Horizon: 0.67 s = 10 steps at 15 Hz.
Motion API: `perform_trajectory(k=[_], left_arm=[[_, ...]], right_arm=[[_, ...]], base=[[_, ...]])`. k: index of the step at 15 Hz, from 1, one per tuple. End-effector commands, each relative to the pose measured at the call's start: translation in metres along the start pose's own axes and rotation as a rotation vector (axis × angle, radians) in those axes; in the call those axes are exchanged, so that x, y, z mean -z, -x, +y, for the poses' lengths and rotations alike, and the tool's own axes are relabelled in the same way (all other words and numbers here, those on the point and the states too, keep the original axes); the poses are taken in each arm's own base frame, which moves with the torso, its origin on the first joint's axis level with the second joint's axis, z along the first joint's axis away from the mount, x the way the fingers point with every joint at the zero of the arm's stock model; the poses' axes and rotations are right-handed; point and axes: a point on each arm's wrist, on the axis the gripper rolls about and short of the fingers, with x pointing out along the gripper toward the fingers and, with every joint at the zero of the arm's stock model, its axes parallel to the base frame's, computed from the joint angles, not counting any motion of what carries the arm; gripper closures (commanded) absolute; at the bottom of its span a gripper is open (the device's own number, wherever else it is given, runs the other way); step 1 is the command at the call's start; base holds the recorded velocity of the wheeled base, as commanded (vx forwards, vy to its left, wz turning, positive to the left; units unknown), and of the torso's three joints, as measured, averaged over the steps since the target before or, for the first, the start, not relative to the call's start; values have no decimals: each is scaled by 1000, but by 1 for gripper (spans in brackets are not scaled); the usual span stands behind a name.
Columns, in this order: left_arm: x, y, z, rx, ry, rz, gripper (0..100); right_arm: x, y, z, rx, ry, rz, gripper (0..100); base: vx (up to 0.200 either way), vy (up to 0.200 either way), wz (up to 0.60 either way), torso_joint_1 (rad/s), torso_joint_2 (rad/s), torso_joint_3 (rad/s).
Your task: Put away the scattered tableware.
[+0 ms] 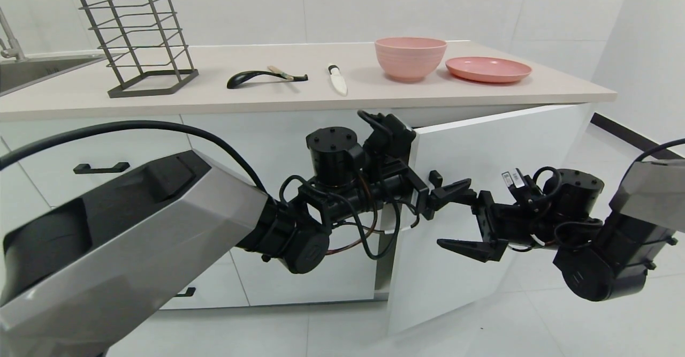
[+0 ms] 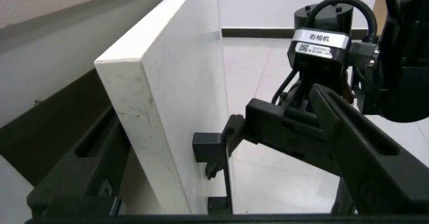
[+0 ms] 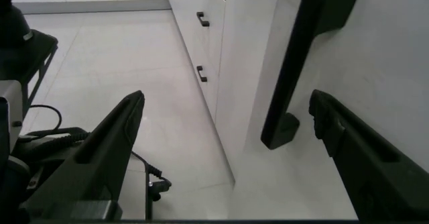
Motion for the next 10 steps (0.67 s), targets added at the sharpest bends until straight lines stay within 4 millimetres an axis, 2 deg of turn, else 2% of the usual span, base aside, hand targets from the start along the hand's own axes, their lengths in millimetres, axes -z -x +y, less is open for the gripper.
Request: perform_trajectory(k=[1, 3, 4, 6, 9, 10], left_arm=[[3, 0, -1, 6, 3, 8, 0], [9, 0, -6, 17, 12, 24, 0], [11, -1, -12, 24, 16, 36, 0], [11, -3, -14, -3, 15, 41, 0], [13, -4, -18, -26, 18, 54, 0], [14, -5, -20, -24, 21, 60, 0]], right_arm=[[-3, 6, 0, 33, 11, 1, 0], [-11, 13, 9, 110, 26, 14, 0], [-20, 27, 30, 183, 14, 39, 0], [-41, 48, 66, 219, 15, 43, 0], [-69, 72, 101, 285, 86, 25, 0], [-77, 81, 120, 308, 107, 20, 0]], base=[[0, 0, 0, 0, 0, 0], [0, 0, 0, 0, 0, 0], [0, 0, 0, 0, 0, 0], [0, 0, 0, 0, 0, 0], [0, 0, 0, 0, 0, 0], [0, 0, 0, 0, 0, 0]])
